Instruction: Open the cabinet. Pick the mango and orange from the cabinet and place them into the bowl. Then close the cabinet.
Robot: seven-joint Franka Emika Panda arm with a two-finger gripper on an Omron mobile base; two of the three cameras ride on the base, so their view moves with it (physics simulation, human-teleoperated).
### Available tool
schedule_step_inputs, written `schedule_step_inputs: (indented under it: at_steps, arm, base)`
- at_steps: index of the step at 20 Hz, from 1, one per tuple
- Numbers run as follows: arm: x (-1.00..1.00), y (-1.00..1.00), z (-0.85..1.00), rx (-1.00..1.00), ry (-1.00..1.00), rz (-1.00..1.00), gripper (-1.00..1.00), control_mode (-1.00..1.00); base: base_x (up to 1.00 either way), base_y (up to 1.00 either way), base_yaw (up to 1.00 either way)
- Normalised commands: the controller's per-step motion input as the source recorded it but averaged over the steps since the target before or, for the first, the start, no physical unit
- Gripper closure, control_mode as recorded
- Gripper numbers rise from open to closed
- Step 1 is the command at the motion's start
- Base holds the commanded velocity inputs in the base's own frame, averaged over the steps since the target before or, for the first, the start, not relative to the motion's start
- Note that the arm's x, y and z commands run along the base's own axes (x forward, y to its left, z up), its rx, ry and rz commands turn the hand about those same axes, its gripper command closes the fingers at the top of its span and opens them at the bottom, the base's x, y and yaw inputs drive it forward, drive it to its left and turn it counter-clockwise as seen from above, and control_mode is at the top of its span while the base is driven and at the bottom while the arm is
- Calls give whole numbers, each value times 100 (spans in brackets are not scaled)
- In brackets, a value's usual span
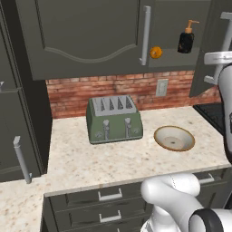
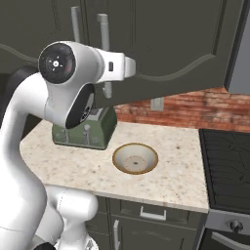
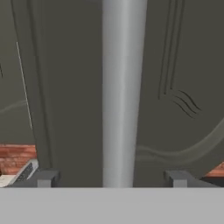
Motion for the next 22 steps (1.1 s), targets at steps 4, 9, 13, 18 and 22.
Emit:
schedule_step_inputs:
  at_steps: [4, 9, 13, 18, 22]
  arm:
    - [-61, 10, 0, 0, 3, -2, -100, -100]
    - [-34, 30, 0, 0, 11, -7, -100, -100]
    - [-9, 43, 0, 0, 11, -12, -100, -100]
    - [0, 37, 0, 0, 9, -18, -100, -100]
    - [0, 37, 0, 0, 3, -21, -100, -100]
  base:
    - [0, 0, 0]
    - [0, 0, 0]
    - [0, 0, 0]
    - [0, 0, 0]
    - [0, 0, 0]
